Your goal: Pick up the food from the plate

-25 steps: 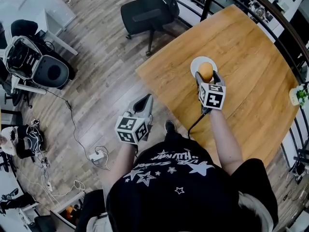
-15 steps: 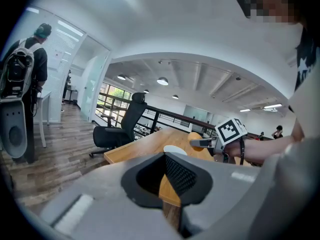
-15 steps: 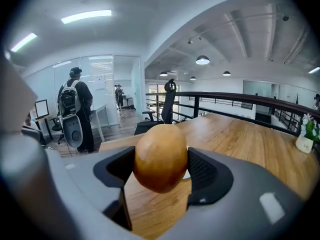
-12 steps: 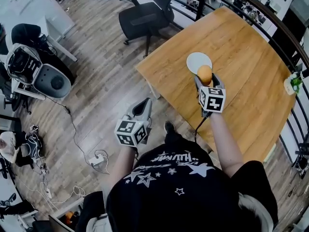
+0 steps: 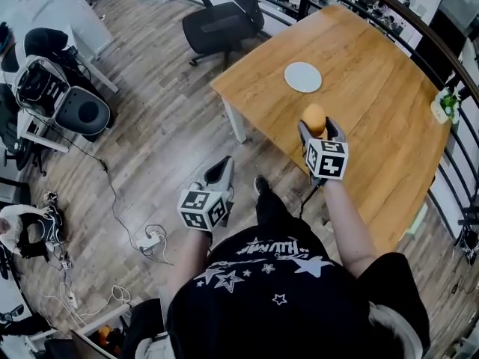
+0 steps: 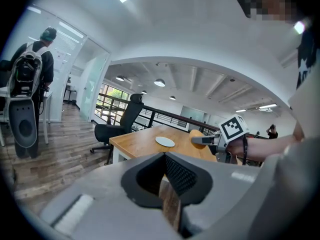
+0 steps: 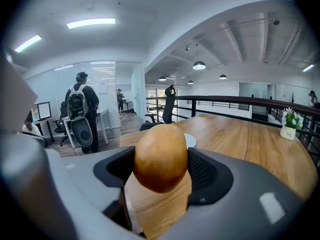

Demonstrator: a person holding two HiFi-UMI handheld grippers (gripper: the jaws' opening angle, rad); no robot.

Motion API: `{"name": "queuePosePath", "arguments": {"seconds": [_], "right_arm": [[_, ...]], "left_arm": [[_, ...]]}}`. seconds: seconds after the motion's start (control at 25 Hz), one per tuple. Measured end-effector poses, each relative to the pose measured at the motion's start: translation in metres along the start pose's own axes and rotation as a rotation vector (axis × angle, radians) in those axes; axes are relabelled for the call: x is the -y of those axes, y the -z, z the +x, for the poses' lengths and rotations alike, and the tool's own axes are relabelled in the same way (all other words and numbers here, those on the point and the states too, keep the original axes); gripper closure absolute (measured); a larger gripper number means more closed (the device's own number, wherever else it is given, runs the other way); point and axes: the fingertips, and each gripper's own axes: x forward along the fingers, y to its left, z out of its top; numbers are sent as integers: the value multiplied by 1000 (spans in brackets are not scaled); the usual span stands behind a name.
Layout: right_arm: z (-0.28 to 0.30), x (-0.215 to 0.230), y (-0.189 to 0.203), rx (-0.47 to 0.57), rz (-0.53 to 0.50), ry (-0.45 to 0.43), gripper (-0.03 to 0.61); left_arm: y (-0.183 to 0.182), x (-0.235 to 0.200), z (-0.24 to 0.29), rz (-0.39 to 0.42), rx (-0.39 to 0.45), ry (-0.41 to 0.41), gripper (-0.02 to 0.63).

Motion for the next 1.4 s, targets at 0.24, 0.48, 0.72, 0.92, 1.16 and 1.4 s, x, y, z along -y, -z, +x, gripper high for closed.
{"name": "queuePosePath", "arguments": {"seconds": [0.24,0.48,0.72,0.92,1.16,1.4], "right_arm": [[-50,-18,28,-7,14,10,247],[-100,-21,46,-1,32,28,247],[-135,-9,48,37,54,49,247],[-148,0,49,46,117,51,245],[-169,14,58,47,125,40,247],[-201,36,82,15,138,60,247]], "left_arm": [[33,12,-42,-40,-32,23,612],[56,33,-70,-38,-59,75,612],[62,51,-72,-54,-60,120,612],[60,64,-65,-40,-60,152,612],[59,94,-58,-9,-64,181,612],[61,129,-68,9,-61,171,612]]}}
